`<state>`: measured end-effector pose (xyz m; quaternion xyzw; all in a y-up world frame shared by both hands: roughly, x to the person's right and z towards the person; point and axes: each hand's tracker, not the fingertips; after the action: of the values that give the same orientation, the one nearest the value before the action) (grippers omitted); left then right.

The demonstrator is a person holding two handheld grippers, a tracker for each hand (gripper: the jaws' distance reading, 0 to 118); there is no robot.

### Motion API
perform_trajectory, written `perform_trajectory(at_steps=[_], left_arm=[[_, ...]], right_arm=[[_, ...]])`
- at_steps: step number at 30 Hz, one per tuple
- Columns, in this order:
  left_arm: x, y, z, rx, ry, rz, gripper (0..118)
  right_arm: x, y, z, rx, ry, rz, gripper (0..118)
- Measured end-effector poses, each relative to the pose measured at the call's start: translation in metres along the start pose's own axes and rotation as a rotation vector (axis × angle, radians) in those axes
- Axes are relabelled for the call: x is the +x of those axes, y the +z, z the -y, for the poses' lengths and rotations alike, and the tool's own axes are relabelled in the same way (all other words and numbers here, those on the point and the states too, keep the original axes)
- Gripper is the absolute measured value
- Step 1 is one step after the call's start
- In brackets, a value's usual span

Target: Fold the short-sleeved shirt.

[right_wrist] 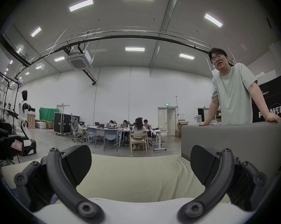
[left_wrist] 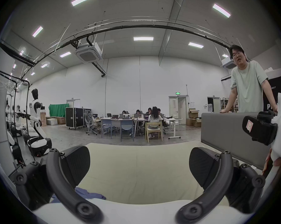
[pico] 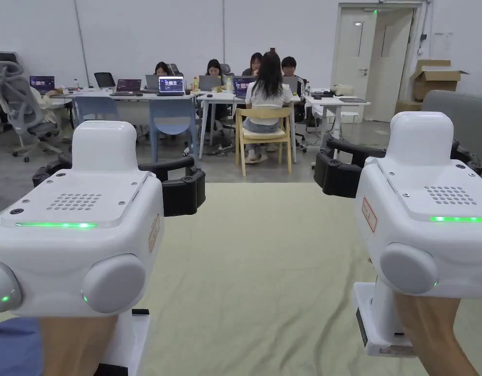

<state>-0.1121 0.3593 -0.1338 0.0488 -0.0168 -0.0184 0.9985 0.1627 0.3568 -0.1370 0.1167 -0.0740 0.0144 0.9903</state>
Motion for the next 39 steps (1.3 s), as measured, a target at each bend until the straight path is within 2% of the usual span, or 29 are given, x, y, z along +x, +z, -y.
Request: perform_trajectory(at_steps=[6, 11, 14, 22, 31, 39], left_arm=[[-0.004, -0.004, 0.001, -0.030, 0.030, -0.006, 118], [-0.009, -0.006, 0.004, -0.067, 0.095, 0.078, 118], [-0.010, -0.008, 0.005, -0.072, 0.119, 0.075, 118], [-0.005, -0.003, 0.004, -0.013, 0.048, 0.008, 118], [0.000, -0.002, 0.000, 0.004, -0.013, -0.010, 118], [-0.001, -0.003, 0.001, 0.018, -0.007, -0.016, 118]], right_arm=[[0.000, -0.001, 0.003, -0.006, 0.014, 0.008, 118], [0.001, -0.001, 0.002, 0.002, 0.003, 0.008, 118], [0.001, -0.002, 0.001, -0.002, -0.003, 0.004, 118], [-0.001, -0.002, 0.006, -0.002, 0.024, 0.009, 118], [0.000, -0.004, 0.007, -0.029, 0.001, -0.010, 118], [0.001, -0.004, 0.010, -0.041, 0.009, -0.005, 118]])
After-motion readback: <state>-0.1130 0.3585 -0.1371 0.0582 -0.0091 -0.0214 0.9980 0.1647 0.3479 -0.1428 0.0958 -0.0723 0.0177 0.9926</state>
